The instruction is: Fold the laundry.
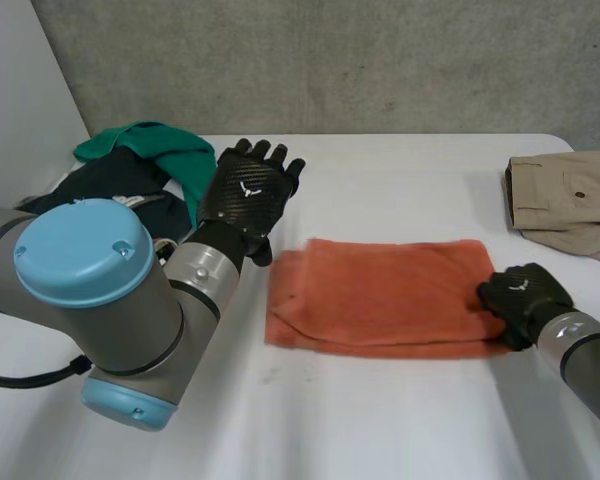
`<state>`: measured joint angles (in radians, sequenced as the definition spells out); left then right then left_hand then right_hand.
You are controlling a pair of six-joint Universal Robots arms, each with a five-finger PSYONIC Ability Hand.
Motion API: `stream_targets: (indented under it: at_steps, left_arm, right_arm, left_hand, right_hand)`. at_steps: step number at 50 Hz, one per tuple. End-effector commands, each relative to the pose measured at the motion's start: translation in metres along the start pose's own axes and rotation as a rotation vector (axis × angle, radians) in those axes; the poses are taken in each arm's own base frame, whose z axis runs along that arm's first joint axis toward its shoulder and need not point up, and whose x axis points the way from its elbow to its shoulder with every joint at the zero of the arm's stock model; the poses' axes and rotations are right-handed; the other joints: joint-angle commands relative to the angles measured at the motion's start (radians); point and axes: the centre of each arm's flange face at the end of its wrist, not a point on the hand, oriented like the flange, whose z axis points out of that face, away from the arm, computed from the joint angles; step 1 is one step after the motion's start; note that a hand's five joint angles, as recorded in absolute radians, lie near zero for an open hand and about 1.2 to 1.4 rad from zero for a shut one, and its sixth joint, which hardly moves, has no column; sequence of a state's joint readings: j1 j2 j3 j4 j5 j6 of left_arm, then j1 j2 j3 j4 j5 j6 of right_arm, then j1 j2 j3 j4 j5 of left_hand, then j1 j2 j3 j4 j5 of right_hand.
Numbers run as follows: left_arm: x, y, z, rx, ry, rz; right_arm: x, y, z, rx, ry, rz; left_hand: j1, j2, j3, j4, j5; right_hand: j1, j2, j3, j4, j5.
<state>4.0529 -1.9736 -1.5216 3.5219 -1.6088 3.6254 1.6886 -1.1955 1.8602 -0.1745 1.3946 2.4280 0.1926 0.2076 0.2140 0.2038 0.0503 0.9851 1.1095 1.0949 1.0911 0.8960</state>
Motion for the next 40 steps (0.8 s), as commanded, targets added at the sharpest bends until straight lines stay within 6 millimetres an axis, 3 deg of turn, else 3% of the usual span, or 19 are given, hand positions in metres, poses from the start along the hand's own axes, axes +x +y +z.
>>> stream_targets:
  at_steps: [1,7,8,10,11,15,17,18,19,22,25,26,29,32,36,40]
  left_arm:
    - [-0.004,0.001,-0.004,-0.013,-0.004,0.002]
    - [-0.014,-0.009,-0.01,0.008,-0.029,0.001]
    - [-0.016,-0.009,-0.011,0.007,-0.035,0.0]
    - [-0.022,-0.006,-0.011,-0.002,-0.049,0.0]
    - [-0.024,-0.004,-0.011,-0.008,-0.053,0.0]
    - [-0.028,-0.001,-0.009,-0.018,-0.066,-0.002]
    - [-0.028,0.0,-0.009,-0.019,-0.066,-0.008]
    - [-0.029,0.001,-0.008,-0.02,-0.068,-0.022]
    - [-0.029,0.001,-0.007,-0.019,-0.068,-0.034]
    - [-0.029,0.0,-0.004,-0.009,-0.069,-0.082]
    - [-0.031,-0.007,0.002,0.019,-0.07,-0.144]
    - [-0.03,-0.007,0.004,0.024,-0.069,-0.163]
    - [-0.024,-0.009,0.014,0.038,-0.053,-0.231]
    - [-0.007,-0.014,0.02,0.046,-0.003,-0.291]
    - [0.023,-0.014,0.028,0.025,0.098,-0.343]
    - [0.051,0.004,0.035,-0.059,0.18,-0.359]
  right_arm:
    - [0.007,-0.029,0.009,0.111,0.124,-0.131]
    - [-0.049,-0.1,-0.011,0.46,0.085,-0.214]
    - [-0.065,-0.112,-0.018,0.534,0.055,-0.225]
    - [-0.082,-0.117,-0.024,0.585,0.01,-0.239]
    - [-0.107,-0.119,-0.03,0.636,-0.071,-0.259]
    - [-0.159,-0.104,-0.032,0.656,-0.273,-0.297]
    - [-0.167,-0.104,-0.034,0.659,-0.309,-0.297]
    - [-0.166,-0.105,-0.034,0.653,-0.313,-0.289]
    - [-0.165,-0.106,-0.035,0.63,-0.319,-0.258]
    - [-0.147,-0.109,-0.029,0.56,-0.286,-0.112]
    - [-0.107,-0.118,-0.023,0.529,-0.214,0.079]
    - [-0.079,-0.123,-0.025,0.526,-0.176,0.216]
    - [-0.041,-0.124,-0.028,0.508,-0.151,0.446]
    - [-0.025,-0.117,-0.026,0.436,-0.174,0.61]
    - [-0.016,-0.11,-0.022,0.342,-0.202,0.652]
    - [-0.028,-0.097,-0.005,0.234,-0.251,0.63]
  left_hand:
    - [0.009,-0.006,-0.012,-0.002,-0.023]
    - [0.006,-0.009,-0.015,-0.005,-0.026]
    - [0.006,-0.009,-0.015,-0.005,-0.026]
    - [0.006,-0.009,-0.015,-0.005,-0.026]
    - [0.006,-0.009,-0.015,-0.005,-0.026]
    - [0.009,-0.006,-0.012,-0.002,-0.023]
    - [0.012,-0.003,-0.009,0.001,-0.02]
    - [0.024,0.009,0.002,0.013,-0.008]
    - [0.027,0.012,0.005,0.016,-0.005]
    - [0.027,0.012,0.005,0.016,-0.005]
    - [0.041,0.026,0.02,0.03,0.009]
    - [0.042,0.026,0.02,0.03,0.009]
    - [0.047,0.032,0.026,0.036,0.015]
    - [0.077,0.062,0.055,0.065,0.044]
    - [0.08,0.065,0.058,0.068,0.047]
    - [0.08,0.065,0.058,0.068,0.047]
  right_hand:
    - [0.411,0.287,0.301,0.305,0.326]
    - [0.411,0.287,0.301,0.305,0.326]
    - [0.411,0.287,0.301,0.305,0.326]
    - [0.411,0.287,0.301,0.305,0.326]
    - [0.411,0.287,0.301,0.305,0.326]
    - [0.411,0.287,0.301,0.305,0.326]
    - [0.29,0.166,0.18,0.184,0.205]
    - [0.004,-0.12,-0.106,-0.102,-0.081]
    - [-0.493,-0.617,-0.603,-0.599,-0.578]
    - [-0.764,-0.888,-0.874,-0.87,-0.85]
    - [-0.811,-0.935,-0.92,-0.917,-0.896]
    - [-0.811,-0.935,-0.92,-0.917,-0.896]
    - [-0.811,-0.935,-0.92,-0.917,-0.896]
    - [-0.811,-0.935,-0.92,-0.917,-0.896]
    - [-0.811,-0.935,-0.92,-0.917,-0.896]
    - [-0.811,-0.935,-0.92,-0.917,-0.896]
